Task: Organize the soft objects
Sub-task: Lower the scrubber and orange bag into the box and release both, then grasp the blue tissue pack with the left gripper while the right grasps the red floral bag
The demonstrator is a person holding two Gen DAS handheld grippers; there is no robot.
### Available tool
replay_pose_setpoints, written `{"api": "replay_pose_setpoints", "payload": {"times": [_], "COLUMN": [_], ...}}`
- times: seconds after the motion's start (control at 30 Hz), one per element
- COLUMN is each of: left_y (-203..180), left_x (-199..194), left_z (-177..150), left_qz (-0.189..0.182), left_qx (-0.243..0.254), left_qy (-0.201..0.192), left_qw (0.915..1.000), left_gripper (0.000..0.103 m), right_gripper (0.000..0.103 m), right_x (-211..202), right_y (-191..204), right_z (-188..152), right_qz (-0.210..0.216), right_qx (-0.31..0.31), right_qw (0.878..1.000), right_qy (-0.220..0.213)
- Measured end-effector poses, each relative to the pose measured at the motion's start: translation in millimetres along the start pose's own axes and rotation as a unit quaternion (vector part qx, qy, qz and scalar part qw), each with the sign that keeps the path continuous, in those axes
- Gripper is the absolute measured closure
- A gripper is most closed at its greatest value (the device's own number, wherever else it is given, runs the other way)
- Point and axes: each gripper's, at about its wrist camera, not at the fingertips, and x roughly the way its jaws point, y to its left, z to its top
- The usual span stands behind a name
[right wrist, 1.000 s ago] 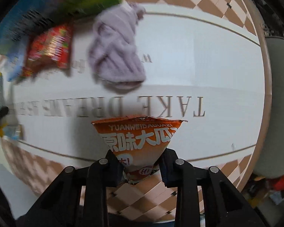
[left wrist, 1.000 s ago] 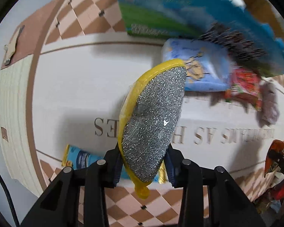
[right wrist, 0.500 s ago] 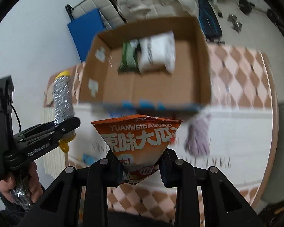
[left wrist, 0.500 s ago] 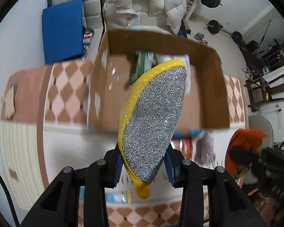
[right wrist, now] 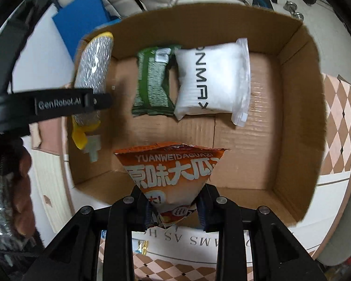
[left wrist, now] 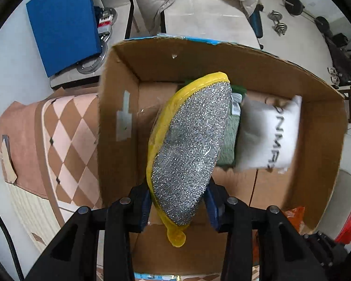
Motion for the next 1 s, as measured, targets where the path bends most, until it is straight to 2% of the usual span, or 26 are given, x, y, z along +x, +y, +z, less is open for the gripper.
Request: {"api": "replay_pose_setpoints", "payload": {"times": [0.13,0.2,0.3,0.37,0.4,0.43,0.5,0.57,0.7,1.0], "left_y": [0.7,2.0,3.8,3.1,2.3,2.0,1.7,2.8,7.9,12.6], "left_x": [9.4,12.9,11.5,5.6,2.2,-1.2,-8.8,-18.2,-42.1,-73.7], "left_z": [13.0,18.4,23.0,21.9,20.7,18.6,13.1,6.3,-19.5,-101.4], "left_qz": [0.003,-0.003,-0.008,-0.009,-0.010,-0.010,-0.015,-0.009,-0.003,0.009], "left_qx": [-0.008,-0.013,-0.016,-0.014,-0.010,-0.009,-0.006,-0.001,0.002,0.008], "left_qy": [0.007,0.014,0.011,-0.001,-0.006,-0.010,-0.019,-0.036,-0.077,-0.129], "left_qw": [0.9999,0.9998,0.9998,0.9999,0.9999,0.9999,0.9997,0.9993,0.9971,0.9916], "left_gripper": [0.064,0.060,0.028,0.015,0.011,0.011,0.005,0.003,0.003,0.003], "right_gripper": [0.070,0.070,0.067,0.045,0.021,0.015,0.015,0.014,0.000,0.000], "right_x": [19.8,30.8,40.0,46.6,47.0,46.3,42.6,37.9,25.7,-16.6], "right_y": [-4.3,-4.6,-4.2,-4.4,-4.5,-4.3,-3.3,-2.0,-2.1,-5.9], "right_z": [12.4,20.9,27.7,30.7,30.2,29.5,27.4,25.0,17.2,-10.2], "right_qz": [-0.012,-0.018,-0.031,-0.044,-0.043,-0.041,-0.048,-0.058,-0.074,-0.078], "right_qx": [0.011,0.013,0.011,0.008,0.008,0.006,0.002,-0.006,-0.012,-0.014], "right_qw": [1.000,0.999,0.998,0.997,0.997,0.997,0.997,0.996,0.996,0.997], "right_qy": [0.020,0.029,0.046,0.061,0.063,0.061,0.058,0.061,0.043,-0.019]}}
